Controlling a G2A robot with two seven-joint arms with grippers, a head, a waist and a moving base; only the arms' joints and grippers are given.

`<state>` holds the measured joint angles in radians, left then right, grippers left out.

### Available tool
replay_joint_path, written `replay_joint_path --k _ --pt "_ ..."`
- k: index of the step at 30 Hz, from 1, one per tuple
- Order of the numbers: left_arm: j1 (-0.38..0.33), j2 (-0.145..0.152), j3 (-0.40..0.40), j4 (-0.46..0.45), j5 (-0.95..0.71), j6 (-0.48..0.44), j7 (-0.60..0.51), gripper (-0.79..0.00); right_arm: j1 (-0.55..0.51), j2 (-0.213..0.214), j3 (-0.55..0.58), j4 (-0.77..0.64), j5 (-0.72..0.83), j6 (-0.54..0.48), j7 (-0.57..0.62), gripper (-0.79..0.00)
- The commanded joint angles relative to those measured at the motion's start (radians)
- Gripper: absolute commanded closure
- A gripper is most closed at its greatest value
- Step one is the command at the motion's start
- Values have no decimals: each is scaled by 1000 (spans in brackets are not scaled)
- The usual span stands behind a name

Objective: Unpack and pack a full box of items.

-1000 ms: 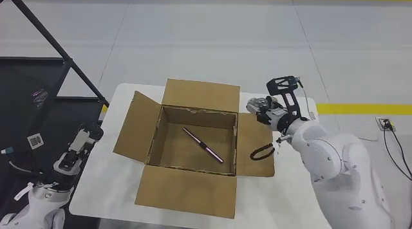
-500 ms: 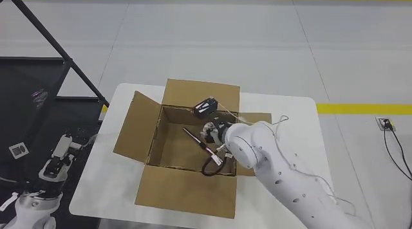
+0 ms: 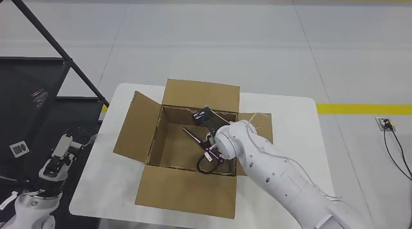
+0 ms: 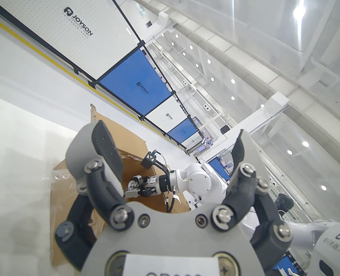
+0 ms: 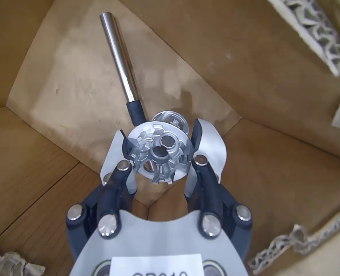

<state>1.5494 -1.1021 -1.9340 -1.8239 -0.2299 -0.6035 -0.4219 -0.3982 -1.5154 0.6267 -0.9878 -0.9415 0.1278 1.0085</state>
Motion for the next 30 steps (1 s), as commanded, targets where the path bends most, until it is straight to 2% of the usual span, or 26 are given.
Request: replay_joint_path --k 1,2,6,10,18,23,30 --pt "1 0 -2 0 -2 0 -2 -785 14 -13 -7 41 10 -6 -7 -62" --pt "1 0 -3 -1 -2 0 -2 -785 19 -19 -12 57 12 -9 -11 -163" --pt "2 0 -5 -2 0 -2 -4 -785 35 -41 -24 110 20 -15 -25 -212" --pt "3 0 -7 -2 0 -1 -5 -785 47 -58 -29 146 26 -24 -32 -345" --pt "1 -1 -3 -6 5 5 -4 -785 56 -70 -13 165 16 -39 -41 -440" --pt "-6 -1 3 -6 10 8 -5 -785 42 -62 14 137 2 -48 -34 -459" --pt "-11 -1 8 -5 16 12 -7 -785 10 -44 54 80 -30 -53 -13 -680"
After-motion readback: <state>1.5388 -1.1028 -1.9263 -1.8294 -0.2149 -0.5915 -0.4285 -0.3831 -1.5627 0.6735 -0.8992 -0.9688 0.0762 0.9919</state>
